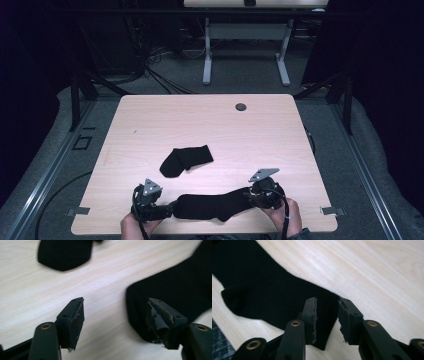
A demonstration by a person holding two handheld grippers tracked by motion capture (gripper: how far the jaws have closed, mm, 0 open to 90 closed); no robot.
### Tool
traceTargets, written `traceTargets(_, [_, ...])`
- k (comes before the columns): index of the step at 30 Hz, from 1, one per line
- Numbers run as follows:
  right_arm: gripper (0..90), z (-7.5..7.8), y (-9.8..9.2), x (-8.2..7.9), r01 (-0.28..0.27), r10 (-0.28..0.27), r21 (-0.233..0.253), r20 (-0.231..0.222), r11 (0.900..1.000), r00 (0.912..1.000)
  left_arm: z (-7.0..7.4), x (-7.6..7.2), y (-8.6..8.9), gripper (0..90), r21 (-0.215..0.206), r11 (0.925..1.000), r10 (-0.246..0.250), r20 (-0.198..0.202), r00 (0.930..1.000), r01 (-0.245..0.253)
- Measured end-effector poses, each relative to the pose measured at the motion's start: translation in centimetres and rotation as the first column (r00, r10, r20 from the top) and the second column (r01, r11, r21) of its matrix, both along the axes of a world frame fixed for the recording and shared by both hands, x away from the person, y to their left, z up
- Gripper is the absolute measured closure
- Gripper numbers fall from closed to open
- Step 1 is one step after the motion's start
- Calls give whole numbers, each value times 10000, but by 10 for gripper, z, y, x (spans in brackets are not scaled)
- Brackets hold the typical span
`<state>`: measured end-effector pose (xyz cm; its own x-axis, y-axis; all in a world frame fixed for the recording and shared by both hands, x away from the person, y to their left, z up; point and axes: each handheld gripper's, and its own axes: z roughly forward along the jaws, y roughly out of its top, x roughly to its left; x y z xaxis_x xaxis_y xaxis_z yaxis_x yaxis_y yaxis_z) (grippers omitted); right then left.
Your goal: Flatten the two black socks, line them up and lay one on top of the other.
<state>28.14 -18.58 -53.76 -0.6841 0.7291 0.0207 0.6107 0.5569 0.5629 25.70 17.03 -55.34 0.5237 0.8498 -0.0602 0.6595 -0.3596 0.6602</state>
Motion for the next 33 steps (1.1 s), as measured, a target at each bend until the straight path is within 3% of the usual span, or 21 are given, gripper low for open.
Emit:
traceTargets(1, [693,-2,0,-1,-10,10,-29,-50,10000,10000,-5,2,-3,275,210,9998,25,26,10000,-25])
traceTargets(3, [700,-8,0,-1,-94,92,-130,-170,9999,9998,-8,2,-4,264,220,9997,118,46,9999,-119])
traceTargets(4, [707,-10,0,-2,-71,67,-186,-188,9998,9998,-13,2,-7,262,549,9984,110,13,9999,-111])
traceTargets(6, [712,-15,0,-2,-142,137,-247,-204,9996,9997,-17,2,-8,267,795,9967,161,84,9998,-167])
traceTargets(9, [718,-18,-1,-2,-110,102,-293,-254,9995,9996,-20,3,-8,292,863,9962,137,-31,9999,-133])
traceTargets(13, [743,-21,-4,-3,10,-12,-66,-270,10000,9996,-19,0,-10,293,1288,9916,80,169,9998,-102])
traceTargets(16, [746,-22,-7,-3,7,-7,25,-219,10000,9998,-21,0,-7,292,974,9951,133,183,9997,-150])
traceTargets(18, [709,-23,-9,-2,113,-101,365,-313,9993,9995,-21,4,-2,279,614,9981,11,-191,9998,0])
traceTargets(19, [709,-23,-9,-2,113,-101,365,-313,9993,9995,-21,4,-2,263,614,9981,11,-191,9998,0])
traceTargets(20, [644,-24,-10,-1,209,-182,655,-422,9976,9989,-20,5,0,263,422,9991,-22,-310,9995,35])
traceTargets(21, [562,-22,-12,1,445,-404,880,-479,9951,9980,-16,8,4,246,-66,10000,49,-272,9996,-51])
traceTargets(22, [562,-22,-12,1,445,-404,880,-479,9951,9980,-16,8,4,239,-66,10000,49,-272,9996,-51])
traceTargets(25, [426,-10,-13,7,512,-457,1494,-403,9875,9981,-6,16,12,201,-273,9994,224,-76,9997,-226])
traceTargets(27, [384,-6,-13,10,448,-399,1561,-340,9867,9986,-1,24,16,185,-279,9987,424,89,9991,-421])
traceTargets(29, [318,2,-6,21,341,-300,1567,-283,9871,9991,1,40,23,157,-285,9975,640,-66,9979,-641])
traceTargets(33, [280,7,3,36,237,-200,1536,-256,9878,9995,1,52,28,142,-422,9966,688,-367,9970,-704])
